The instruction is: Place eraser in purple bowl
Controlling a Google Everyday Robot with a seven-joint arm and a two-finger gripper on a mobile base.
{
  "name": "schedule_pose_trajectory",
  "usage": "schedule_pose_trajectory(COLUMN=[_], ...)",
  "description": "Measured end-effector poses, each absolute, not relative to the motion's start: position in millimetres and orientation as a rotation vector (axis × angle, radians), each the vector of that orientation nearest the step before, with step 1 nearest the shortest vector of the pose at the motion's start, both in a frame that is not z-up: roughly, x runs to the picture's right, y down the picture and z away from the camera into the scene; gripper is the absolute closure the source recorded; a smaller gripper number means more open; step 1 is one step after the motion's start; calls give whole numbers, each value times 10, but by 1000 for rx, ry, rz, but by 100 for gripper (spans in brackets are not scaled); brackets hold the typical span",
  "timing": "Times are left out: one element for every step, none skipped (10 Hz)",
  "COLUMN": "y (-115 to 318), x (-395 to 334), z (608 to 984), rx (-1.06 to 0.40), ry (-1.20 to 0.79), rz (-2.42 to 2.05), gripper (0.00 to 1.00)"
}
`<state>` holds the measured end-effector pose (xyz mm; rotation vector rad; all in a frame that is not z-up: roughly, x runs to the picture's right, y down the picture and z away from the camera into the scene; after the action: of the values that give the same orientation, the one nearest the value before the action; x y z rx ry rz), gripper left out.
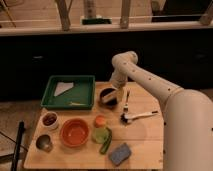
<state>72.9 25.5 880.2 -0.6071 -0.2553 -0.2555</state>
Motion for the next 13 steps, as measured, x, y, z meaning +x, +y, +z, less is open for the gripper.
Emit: schedule_pose_trajectory(y=[262, 261, 263, 263, 258, 256, 249, 239, 225, 218, 212, 206, 199], x=[736, 741, 757, 764, 765, 773, 787, 795, 801, 806, 814, 826, 839], z=[8807, 8817, 8823, 8829, 8836, 8845, 8850, 8857, 8863, 8870, 8877, 8883, 8887], rx=[-610, -611, -615, -618, -618, -620, -620, -619, -618, -618, -619, -620, -621], ry=[-257, -259, -259, -260, -264, -268, -272, -275, -278, -282, -287, -290, -294], rz=[-256, -256, -258, -259, -260, -261, -262, -264, -265, -266, -266, -266, -266], gripper=[20, 20, 20, 20, 20, 20, 20, 20, 20, 20, 20, 20, 20])
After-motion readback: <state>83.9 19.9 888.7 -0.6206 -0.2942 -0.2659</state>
